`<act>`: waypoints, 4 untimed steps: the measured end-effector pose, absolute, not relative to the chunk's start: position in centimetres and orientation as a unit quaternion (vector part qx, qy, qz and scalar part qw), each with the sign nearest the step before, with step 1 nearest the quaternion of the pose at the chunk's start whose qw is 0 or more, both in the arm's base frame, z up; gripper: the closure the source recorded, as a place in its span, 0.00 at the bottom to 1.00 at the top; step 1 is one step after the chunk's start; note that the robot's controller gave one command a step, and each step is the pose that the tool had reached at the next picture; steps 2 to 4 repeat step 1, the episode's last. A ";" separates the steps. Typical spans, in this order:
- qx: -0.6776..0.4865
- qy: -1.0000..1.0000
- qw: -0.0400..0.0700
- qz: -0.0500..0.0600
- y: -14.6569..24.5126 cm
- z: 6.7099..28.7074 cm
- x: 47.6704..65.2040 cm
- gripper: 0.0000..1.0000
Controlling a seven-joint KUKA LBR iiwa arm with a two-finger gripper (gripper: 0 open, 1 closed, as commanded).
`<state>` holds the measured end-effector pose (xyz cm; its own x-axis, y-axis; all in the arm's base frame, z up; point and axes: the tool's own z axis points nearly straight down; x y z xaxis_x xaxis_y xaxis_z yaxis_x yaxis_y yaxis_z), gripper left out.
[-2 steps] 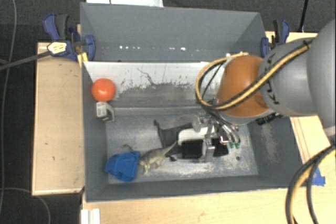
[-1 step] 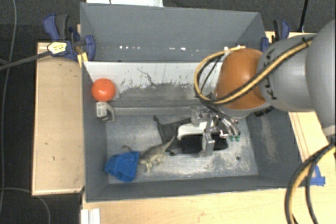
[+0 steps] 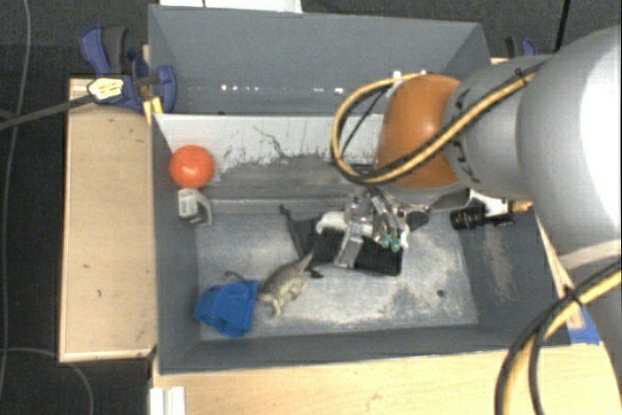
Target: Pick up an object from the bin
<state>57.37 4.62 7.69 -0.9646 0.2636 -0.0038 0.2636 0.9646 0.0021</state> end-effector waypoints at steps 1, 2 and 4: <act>0.132 0.991 0.002 0.001 4.6 7.7 57.4 1.00; 0.132 0.991 0.002 0.001 4.6 7.7 57.4 1.00; 0.132 0.991 0.002 0.001 4.6 7.7 57.4 1.00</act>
Offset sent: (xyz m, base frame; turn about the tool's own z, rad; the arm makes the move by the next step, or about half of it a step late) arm 0.0021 -0.0044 0.0491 0.0155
